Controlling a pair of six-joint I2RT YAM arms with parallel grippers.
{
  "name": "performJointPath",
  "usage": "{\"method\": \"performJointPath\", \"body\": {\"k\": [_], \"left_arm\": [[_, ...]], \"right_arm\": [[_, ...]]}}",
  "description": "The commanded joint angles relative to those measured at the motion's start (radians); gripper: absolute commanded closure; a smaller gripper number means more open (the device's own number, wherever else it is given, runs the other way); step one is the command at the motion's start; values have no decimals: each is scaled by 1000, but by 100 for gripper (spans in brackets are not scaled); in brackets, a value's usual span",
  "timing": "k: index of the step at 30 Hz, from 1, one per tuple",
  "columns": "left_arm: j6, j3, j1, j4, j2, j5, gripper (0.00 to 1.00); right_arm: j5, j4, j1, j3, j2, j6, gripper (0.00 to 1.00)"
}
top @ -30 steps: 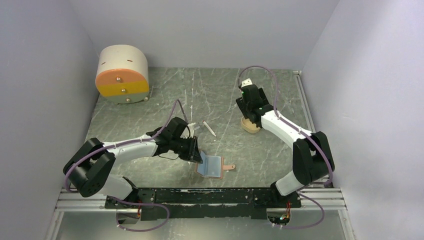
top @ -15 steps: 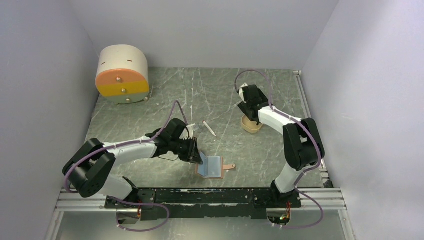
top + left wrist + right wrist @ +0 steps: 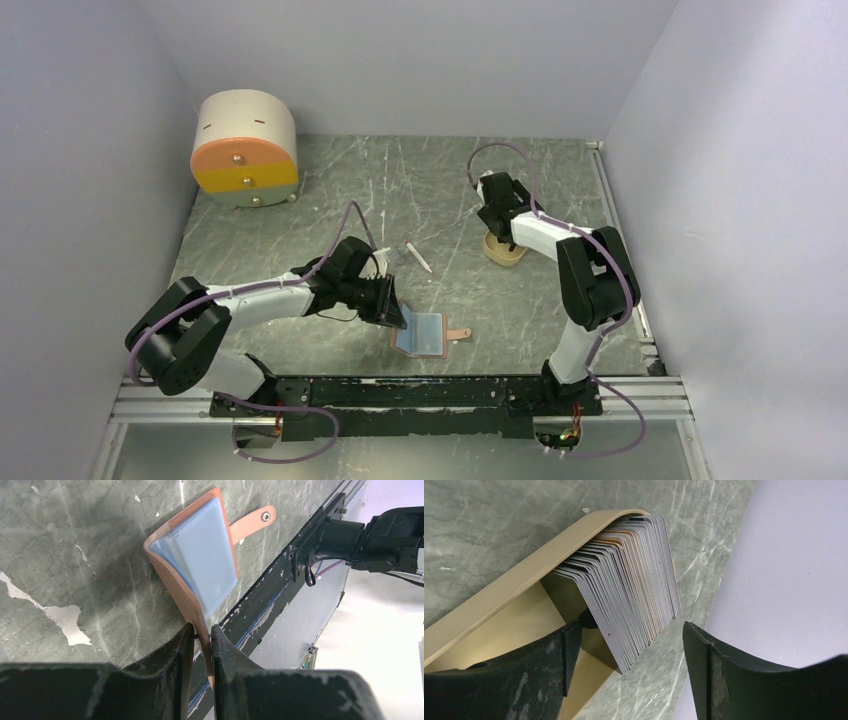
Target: Put the credit cards into the card holder
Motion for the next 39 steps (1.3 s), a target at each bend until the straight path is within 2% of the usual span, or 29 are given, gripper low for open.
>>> {"method": "performJointPath", "body": {"k": [1,19,39], "left_arm": [[-9,-5,5,27,-21,25,77],[-5,2,5,12,-27,30,78],[-9,-3,5,21,-21,28,78]], "right_arm": [[73,41,-11,19,-5,0,24],[12,29,-12,12,-61,24,44],[-48,-53,-11,42,-64,78,80]]}}
